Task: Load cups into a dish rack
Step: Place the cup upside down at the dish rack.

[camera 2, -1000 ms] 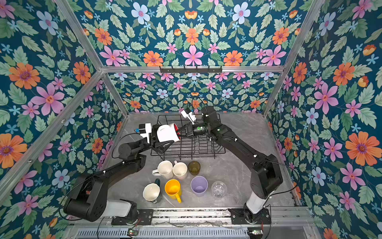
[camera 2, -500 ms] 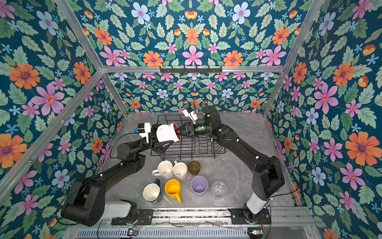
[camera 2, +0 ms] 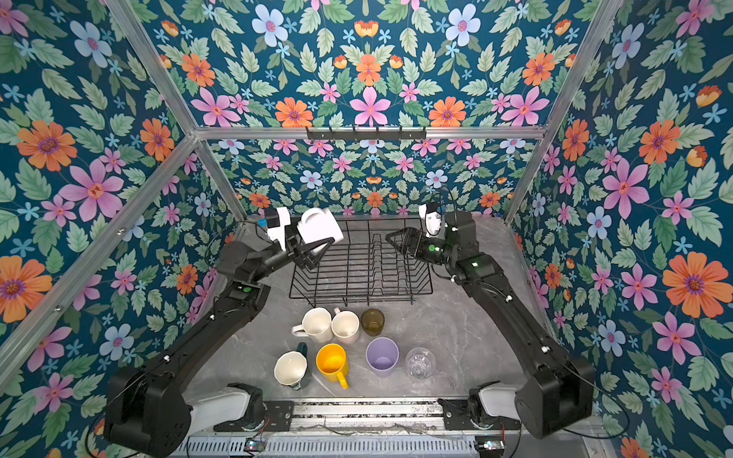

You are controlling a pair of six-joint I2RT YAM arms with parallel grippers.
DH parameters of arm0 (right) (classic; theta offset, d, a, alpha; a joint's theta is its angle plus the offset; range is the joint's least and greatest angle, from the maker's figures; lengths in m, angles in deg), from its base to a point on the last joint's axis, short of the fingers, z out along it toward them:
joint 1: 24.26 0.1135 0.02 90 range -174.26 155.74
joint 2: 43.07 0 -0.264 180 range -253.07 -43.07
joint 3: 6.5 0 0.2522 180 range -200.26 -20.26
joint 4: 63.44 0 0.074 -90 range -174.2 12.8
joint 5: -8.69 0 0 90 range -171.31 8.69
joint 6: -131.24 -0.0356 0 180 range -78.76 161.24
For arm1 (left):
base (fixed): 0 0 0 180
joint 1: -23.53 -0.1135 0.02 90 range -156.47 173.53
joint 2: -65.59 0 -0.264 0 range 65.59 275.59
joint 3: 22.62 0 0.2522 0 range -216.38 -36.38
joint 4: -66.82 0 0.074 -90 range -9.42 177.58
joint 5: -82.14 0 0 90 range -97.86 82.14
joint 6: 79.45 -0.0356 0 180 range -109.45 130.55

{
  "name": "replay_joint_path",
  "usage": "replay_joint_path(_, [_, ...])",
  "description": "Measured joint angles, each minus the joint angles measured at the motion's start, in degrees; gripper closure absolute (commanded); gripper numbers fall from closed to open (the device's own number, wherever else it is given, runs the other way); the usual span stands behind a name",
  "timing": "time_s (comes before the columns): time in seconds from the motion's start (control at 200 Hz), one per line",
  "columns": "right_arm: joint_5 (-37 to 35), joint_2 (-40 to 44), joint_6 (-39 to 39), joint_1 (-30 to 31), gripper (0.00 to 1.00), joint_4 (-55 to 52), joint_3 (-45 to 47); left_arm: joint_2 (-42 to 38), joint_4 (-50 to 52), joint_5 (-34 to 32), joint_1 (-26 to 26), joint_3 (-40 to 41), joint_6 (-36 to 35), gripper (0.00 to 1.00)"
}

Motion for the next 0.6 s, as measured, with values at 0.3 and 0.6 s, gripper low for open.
replay_joint_path(0.3, [-19.1, 8.4, 9.9, -1.9, 0.01, -8.6, 4.3, 12.2, 40.5, -14.6, 0.0, -23.4, -5.4, 1.0])
replay_joint_path(0.6, [-22.4, 7.8, 12.7, -2.9, 0.01, -10.6, 5.5, 21.6, 63.4, -24.0, 1.3, -37.9, -6.7, 1.0])
